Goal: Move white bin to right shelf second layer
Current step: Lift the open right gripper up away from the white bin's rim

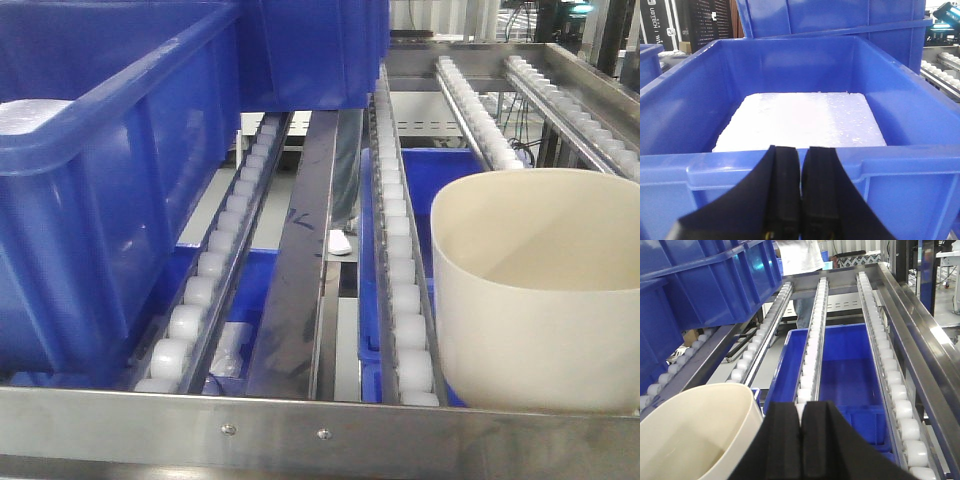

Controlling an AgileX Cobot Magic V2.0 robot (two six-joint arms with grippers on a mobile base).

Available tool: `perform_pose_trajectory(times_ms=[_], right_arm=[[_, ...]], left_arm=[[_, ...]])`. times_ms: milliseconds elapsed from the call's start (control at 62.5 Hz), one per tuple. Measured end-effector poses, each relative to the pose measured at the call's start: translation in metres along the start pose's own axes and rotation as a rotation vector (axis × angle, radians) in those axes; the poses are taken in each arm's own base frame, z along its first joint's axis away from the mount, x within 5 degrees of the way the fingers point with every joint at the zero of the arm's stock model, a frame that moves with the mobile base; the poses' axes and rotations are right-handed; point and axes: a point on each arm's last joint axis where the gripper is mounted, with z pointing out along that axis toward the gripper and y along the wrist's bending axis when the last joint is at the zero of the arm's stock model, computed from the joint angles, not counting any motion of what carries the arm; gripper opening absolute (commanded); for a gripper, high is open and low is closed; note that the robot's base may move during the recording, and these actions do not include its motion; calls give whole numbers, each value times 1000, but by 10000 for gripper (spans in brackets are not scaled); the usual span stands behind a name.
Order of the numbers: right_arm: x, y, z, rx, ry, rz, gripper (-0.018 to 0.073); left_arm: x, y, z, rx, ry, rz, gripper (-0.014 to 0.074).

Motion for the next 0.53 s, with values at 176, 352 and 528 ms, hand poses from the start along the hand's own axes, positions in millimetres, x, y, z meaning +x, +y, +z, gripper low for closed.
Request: perform_pose_trajectory(times_ms=[176, 352, 528], right_arm=[[0, 0, 0, 0, 0, 0, 56], [0, 0, 0, 0, 0, 0, 56], [0, 0, 0, 0, 0, 0, 56]], left_arm=[[0, 0, 0, 0, 0, 0, 85], [0, 0, 0, 0, 0, 0, 85], [0, 0, 0, 0, 0, 0, 85]])
